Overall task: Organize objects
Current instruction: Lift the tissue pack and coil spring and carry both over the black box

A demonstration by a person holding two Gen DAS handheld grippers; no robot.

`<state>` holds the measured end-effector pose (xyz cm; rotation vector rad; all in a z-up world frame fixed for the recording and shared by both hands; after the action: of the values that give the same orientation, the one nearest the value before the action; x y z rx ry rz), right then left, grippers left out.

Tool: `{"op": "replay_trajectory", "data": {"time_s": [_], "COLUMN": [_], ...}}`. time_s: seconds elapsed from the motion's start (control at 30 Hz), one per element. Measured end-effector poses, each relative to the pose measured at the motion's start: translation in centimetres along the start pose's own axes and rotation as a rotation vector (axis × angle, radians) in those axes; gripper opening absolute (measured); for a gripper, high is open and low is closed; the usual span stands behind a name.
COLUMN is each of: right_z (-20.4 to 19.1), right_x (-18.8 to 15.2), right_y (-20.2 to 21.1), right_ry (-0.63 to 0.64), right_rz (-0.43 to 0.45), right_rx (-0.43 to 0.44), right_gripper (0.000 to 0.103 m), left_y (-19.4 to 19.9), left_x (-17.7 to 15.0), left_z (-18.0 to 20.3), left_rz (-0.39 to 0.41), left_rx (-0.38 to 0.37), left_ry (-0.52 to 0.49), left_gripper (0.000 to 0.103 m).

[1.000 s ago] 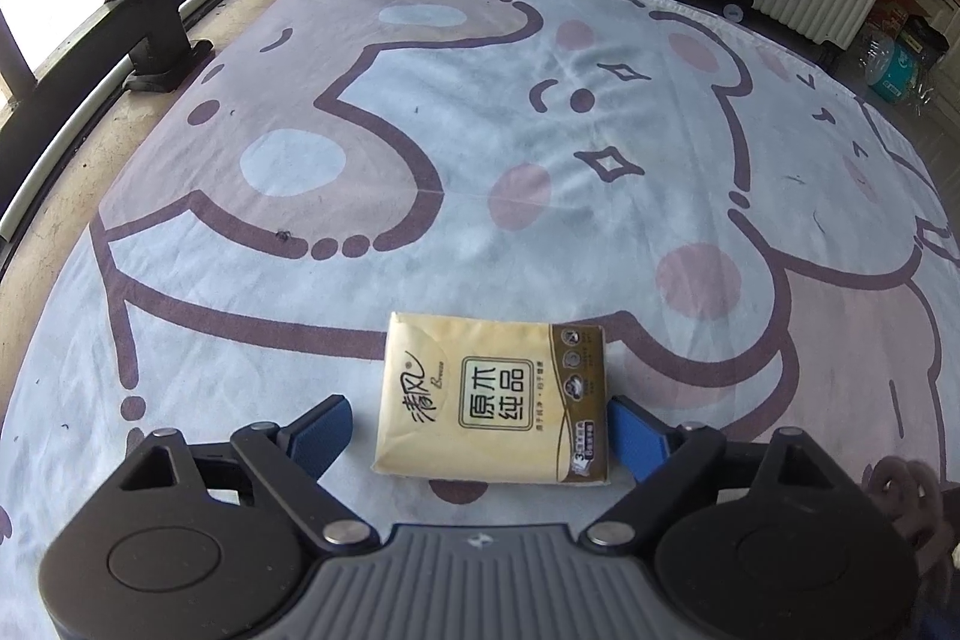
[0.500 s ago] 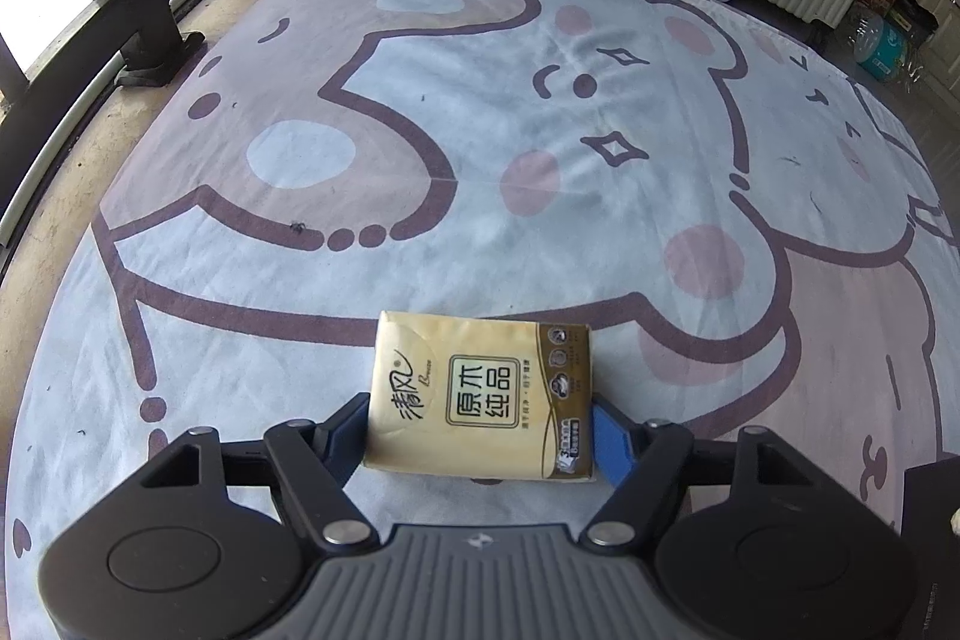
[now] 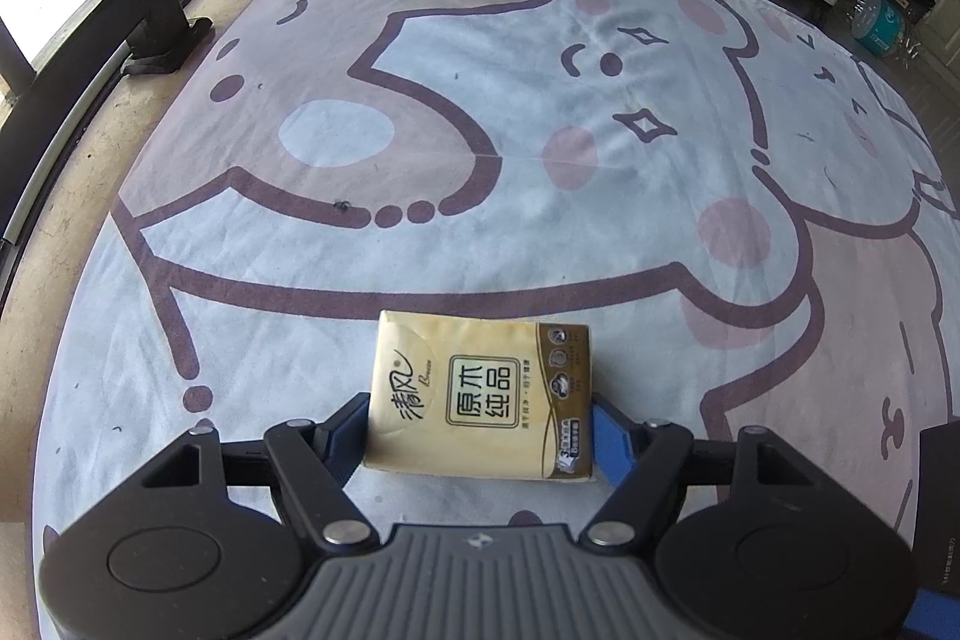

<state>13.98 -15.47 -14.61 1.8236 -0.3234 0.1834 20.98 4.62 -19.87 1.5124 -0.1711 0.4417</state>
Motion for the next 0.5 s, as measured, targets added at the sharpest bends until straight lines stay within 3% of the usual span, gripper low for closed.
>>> {"op": "replay_trajectory", "data": {"time_s": [0.17, 0.27, 0.43, 0.5], "right_z": [-0.5, -1.0, -1.4, -1.3], "right_x": [1.2, 1.8, 2.0, 1.7], "right_y": [-0.2, -1.3, -3.5, -4.0], "right_ry": [0.049, 0.068, 0.142, 0.162], "right_rz": [0.086, 0.082, 0.066, 0.038], "right_rx": [0.029, 0.055, 0.025, 0.031], "right_gripper": [0.038, 0.038, 0.039, 0.045], "left_y": [0.0, -0.1, -0.2, -0.2], "left_x": [-0.1, -0.2, 0.0, 0.0], "left_z": [-0.3, -0.4, -0.6, -0.7], "left_rz": [0.006, 0.012, 0.021, 0.020], "left_rx": [-0.006, -0.010, -0.022, -0.024], "left_ry": [-0.013, -0.026, -0.036, -0.035], "left_gripper": [0.074, 0.074, 0.074, 0.074]}}
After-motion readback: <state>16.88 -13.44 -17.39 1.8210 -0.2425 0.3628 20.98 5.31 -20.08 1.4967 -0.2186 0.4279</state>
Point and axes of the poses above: each gripper's, at about its wrist camera, not at the fingertips, and y roughly against the way its jaws point, z to its right, x to its top, the point moved 3 cm from there along -y, roughly the way its jaws point, and after that the axes turned 2 degrees about -y, right-handed, at the moved point
